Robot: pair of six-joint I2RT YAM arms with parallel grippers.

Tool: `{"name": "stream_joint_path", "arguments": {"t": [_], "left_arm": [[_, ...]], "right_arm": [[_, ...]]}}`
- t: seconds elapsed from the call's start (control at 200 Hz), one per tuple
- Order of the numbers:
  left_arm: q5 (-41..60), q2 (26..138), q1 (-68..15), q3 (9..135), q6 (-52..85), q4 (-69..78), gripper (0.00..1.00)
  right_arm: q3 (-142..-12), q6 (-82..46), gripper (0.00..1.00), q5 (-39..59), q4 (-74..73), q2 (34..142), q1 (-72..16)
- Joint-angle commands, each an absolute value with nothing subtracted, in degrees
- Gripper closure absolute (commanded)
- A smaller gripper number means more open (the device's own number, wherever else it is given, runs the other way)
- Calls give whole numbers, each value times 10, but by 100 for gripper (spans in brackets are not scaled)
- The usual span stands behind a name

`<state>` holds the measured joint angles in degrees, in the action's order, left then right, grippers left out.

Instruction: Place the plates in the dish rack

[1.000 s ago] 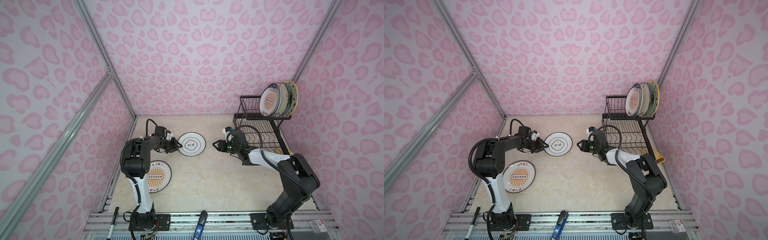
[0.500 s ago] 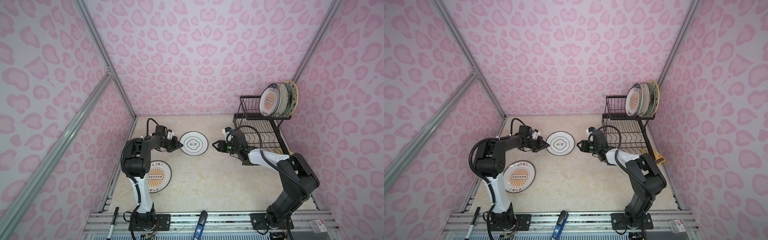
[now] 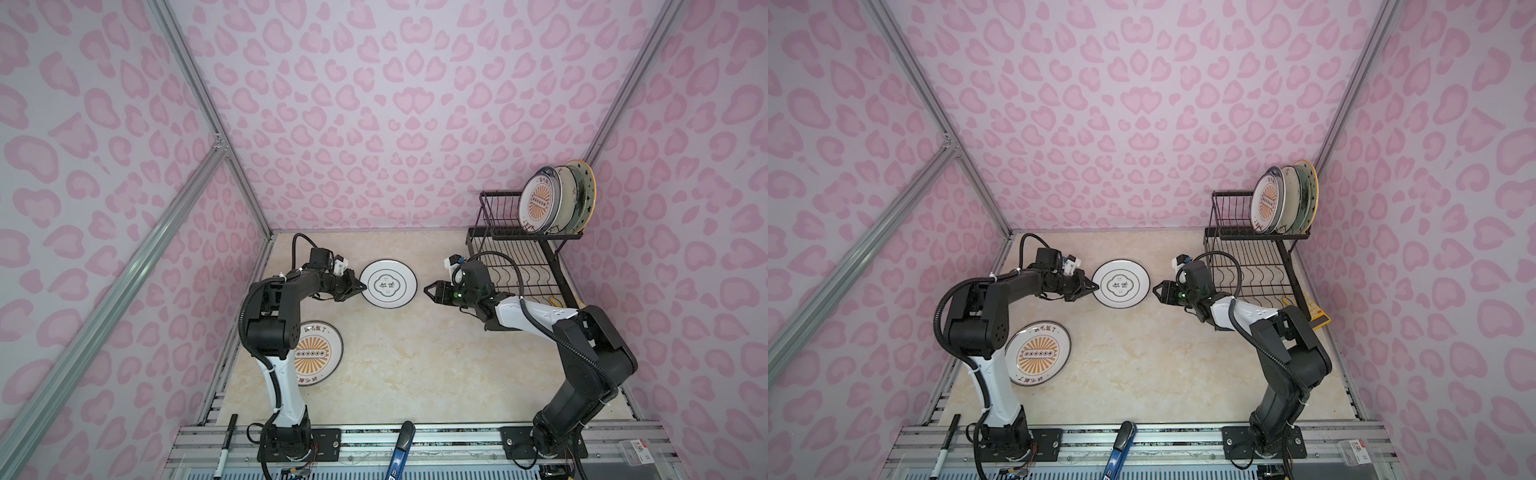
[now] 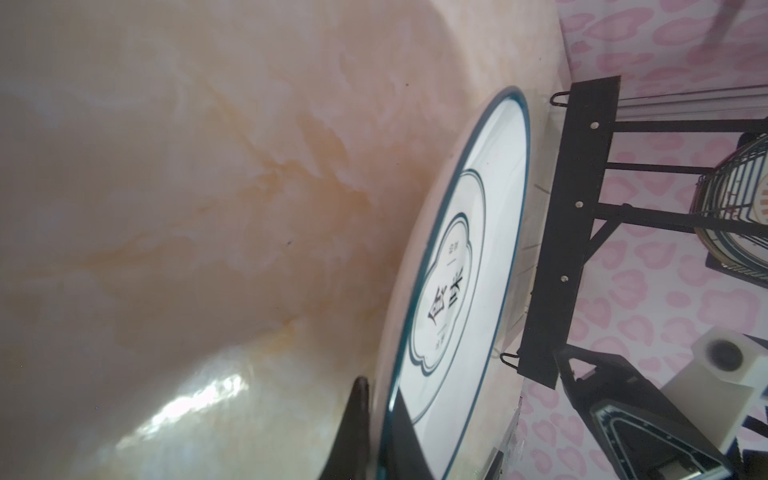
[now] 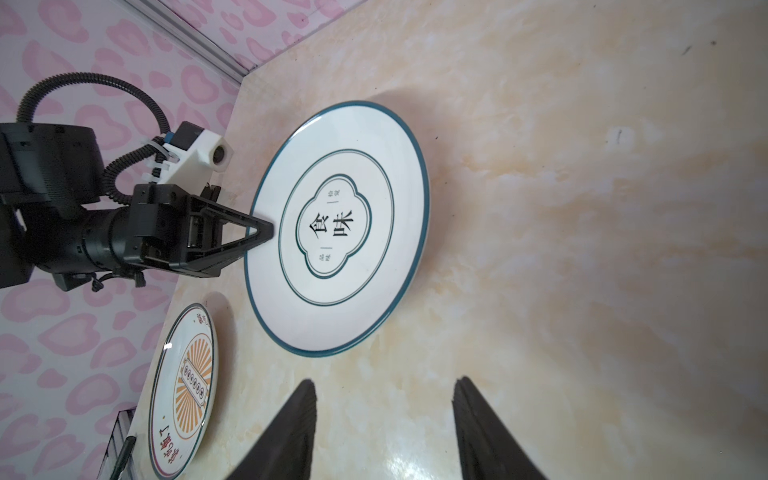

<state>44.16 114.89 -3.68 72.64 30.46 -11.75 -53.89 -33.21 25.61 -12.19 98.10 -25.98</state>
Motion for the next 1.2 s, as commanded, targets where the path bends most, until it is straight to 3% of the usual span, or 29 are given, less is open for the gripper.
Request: {"name": "stream_joint_path", "arguments": {"t": [0.0, 0.825, 1.02, 1.195], "left_arm": [[487, 1124, -36, 735, 311, -81, 97], [519, 1094, -87, 733, 311, -35, 97], [522, 1098, -94, 738, 310, -35, 97], [527, 1099, -98, 736, 311, -28, 97]], "right_arm": [[-544, -327, 47, 264, -123, 987, -260], [-617, -291, 46, 278, -84, 1017, -232], [-620, -298, 68, 296, -96, 1025, -229], [-628, -301, 73, 304, -97, 1029, -229]]}}
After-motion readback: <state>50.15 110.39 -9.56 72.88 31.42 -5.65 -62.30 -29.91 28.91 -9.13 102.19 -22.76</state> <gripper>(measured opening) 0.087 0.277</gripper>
